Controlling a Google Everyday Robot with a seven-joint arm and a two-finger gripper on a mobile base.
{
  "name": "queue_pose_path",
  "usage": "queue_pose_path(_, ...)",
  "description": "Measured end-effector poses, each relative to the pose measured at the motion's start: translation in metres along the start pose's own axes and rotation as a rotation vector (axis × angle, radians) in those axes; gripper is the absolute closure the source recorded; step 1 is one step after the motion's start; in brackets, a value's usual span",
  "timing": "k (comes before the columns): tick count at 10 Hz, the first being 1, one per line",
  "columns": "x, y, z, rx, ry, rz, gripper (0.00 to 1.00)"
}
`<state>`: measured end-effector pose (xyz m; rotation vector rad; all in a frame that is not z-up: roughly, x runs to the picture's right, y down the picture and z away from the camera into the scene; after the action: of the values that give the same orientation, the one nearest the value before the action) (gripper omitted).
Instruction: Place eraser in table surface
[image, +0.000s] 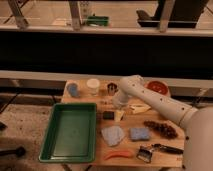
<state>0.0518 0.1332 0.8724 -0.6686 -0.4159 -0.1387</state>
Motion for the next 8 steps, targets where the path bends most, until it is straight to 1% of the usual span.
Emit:
queue_pose_path(1,0.000,-0.001,0.002,-0.006,-0.001,-0.001,0.22)
queue_pose_path(2,0.001,-0.002,0.003,-0.012,-0.002,0.000,0.26)
queue_pose_path(3,0.002,-0.001,0.005,-0.020,-0.002,0.001,0.27)
queue_pose_path(5,0.008,0.007,0.024,-0.047,-0.007,0.002,0.28)
queue_pose_path(6,0.011,0.009,0.029,-0.049,-0.011,0.004,0.31)
queue_pose_path(7,0.014,0.012,0.031,-0.048,-0.015,0.007,0.39)
queue_pose_path(8,0.015,0.015,0.030,-0.045,-0.023,0.013,0.44)
